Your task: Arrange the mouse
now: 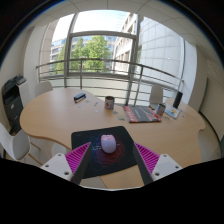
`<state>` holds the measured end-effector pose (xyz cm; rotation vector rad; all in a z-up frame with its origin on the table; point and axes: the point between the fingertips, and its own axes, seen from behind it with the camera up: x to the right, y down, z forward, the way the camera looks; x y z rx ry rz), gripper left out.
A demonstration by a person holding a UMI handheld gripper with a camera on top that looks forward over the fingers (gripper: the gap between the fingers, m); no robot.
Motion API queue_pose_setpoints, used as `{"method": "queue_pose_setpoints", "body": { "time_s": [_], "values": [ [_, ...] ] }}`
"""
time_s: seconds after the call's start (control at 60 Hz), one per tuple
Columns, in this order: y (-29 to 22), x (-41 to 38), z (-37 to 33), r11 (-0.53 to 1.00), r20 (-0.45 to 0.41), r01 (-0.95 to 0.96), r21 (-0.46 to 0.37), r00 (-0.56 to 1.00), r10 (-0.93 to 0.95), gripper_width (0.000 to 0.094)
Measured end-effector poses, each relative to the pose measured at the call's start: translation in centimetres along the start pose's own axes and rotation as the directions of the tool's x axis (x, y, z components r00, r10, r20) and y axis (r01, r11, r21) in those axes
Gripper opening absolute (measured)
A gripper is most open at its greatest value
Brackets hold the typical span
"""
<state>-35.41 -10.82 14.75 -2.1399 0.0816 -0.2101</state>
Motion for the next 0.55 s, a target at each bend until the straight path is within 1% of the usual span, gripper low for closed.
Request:
{"method": "queue_pose_setpoints", "body": {
  "time_s": [0.083,0.233,0.417,0.55],
  "values": [
    [0.1,0.2,-3.4,1.0,-0.023,0.003,0.019,1.0,-0.002,0.0842],
    [0.9,-0.2,-7.8,0.999,-0.026,0.013,0.03,1.0,-0.012,0.0843],
    [1.6,-0.5,-10.0,0.999,-0.023,0.013,0.038,1.0,-0.012,0.0844],
    [1.9,-0.6,-10.6,1.0,-0.014,0.019,0.021,1.0,-0.018,0.0842]
  ]
}}
